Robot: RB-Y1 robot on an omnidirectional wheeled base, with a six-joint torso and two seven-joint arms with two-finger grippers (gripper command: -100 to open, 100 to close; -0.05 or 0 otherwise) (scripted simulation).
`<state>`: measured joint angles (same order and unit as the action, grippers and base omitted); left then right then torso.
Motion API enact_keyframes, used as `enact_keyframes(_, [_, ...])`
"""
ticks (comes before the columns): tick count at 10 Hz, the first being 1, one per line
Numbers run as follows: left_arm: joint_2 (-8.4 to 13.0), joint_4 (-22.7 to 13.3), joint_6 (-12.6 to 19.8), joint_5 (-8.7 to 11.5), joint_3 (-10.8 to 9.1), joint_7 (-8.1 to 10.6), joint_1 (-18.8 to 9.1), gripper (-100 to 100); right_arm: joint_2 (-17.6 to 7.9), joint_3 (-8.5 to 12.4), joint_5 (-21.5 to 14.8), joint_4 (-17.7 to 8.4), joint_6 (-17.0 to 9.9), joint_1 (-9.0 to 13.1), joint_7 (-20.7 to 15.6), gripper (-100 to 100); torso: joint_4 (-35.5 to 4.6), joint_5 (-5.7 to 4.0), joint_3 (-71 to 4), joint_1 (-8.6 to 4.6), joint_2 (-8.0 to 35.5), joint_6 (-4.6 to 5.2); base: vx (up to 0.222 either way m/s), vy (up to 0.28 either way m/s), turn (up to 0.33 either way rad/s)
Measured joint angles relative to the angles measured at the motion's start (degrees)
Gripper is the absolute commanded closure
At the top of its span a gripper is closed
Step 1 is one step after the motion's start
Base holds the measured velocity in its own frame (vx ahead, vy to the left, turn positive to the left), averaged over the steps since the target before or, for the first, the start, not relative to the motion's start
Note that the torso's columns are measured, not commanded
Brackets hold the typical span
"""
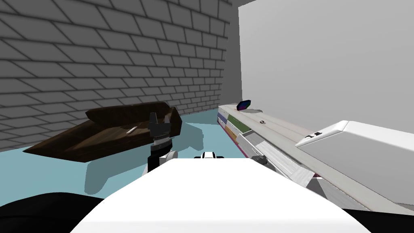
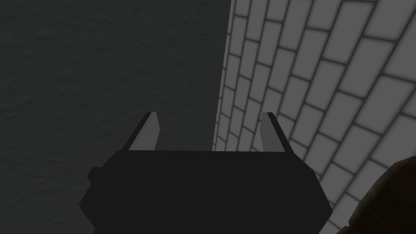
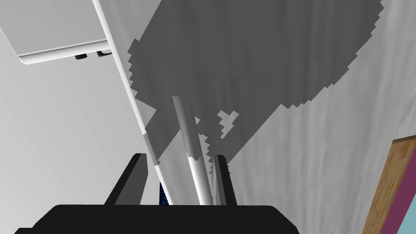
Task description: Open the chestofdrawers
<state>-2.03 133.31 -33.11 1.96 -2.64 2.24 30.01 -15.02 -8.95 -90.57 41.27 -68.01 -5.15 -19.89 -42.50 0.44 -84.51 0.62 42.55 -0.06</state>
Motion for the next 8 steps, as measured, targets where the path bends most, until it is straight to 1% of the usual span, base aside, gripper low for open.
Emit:
enact_keyframes(1, [0.0, 0.0, 0.0, 0.0, 0.0, 0.0, 0.0, 0, 0.09, 0.01, -0.16, 0.29, -0.1, -0.07, -0.21, -100, -0.04, 0.08, -0.06, 0.01, -0.08, -0.02, -0.075, 0.157, -0.039])
enact_keyframes(2, [0.0, 0.0, 0.0, 0.0, 0.0, 0.0, 0.0, 0, -1.0, 0.36, 0.81, 1.58, 0.87, -0.11, -1.31, -100, 0.08, -0.17, -0.03, -0.42, -0.15, 0.0, -0.074, 0.102, -0.018])
enact_keyframes(3, [0.01, 0.0, 0.0, 0.0, -0.01, 0.0, 0.0, 0, -2.33, 0.85, 1.94, 1.7, 2.36, 0.92, -2.47, -100, 0.18, -0.45, -0.07, -0.85, -0.27, 0.03, -0.062, 0.071, -0.015])
enact_keyframes(4, [0.02, 0.0, 0.0, 0.0, -0.01, 0.0, 0.0, 0, -3.11, 1.04, 2.71, -0.05, 3.6, 2.61, -2.69, -100, 0.17, -0.41, -0.12, -0.87, -0.32, 0.03, -0.049, 0.05, -0.002])
enact_keyframes(5, [0.02, 0.0, 0.0, 0.0, -0.02, 0.0, 0.01, 0, -4.09, 1.22, 3.45, -0.09, 4.73, 3.12, -2.93, -100, 0.17, -0.31, -0.12, -0.7, -0.27, 0.12, -0.05, 0.061, -0.024])
enact_keyframes(6, [0.02, 0.0, 0.0, 0.0, -0.02, 0.0, 0.01, 0, -5.08, 1.69, 4.55, 1.11, 5.94, 3.37, -4.32, -100, 0.11, -0.16, -0.08, -0.41, -0.16, 0.1, -0.053, 0.069, -0.018])
enact_keyframes(7, [0.02, 0.0, 0.0, 0.0, -0.01, 0.0, 0.01, 0, -6.0, 2.01, 5.45, 1.5, 7.07, 3.89, -5.46, -100, 0.06, -0.06, -0.03, -0.2, -0.07, 0.1, -0.057, 0.083, -0.016])
enact_keyframes(8, [0.01, 0.0, 0.0, 0.0, -0.01, 0.0, 0.01, 0, -6.8, 2.01, 5.88, -0.17, 8.0, 5.3, -5.28, -100, 0.04, -0.02, 0.0, -0.1, -0.02, 0.08, -0.034, 0.06, 0.0])
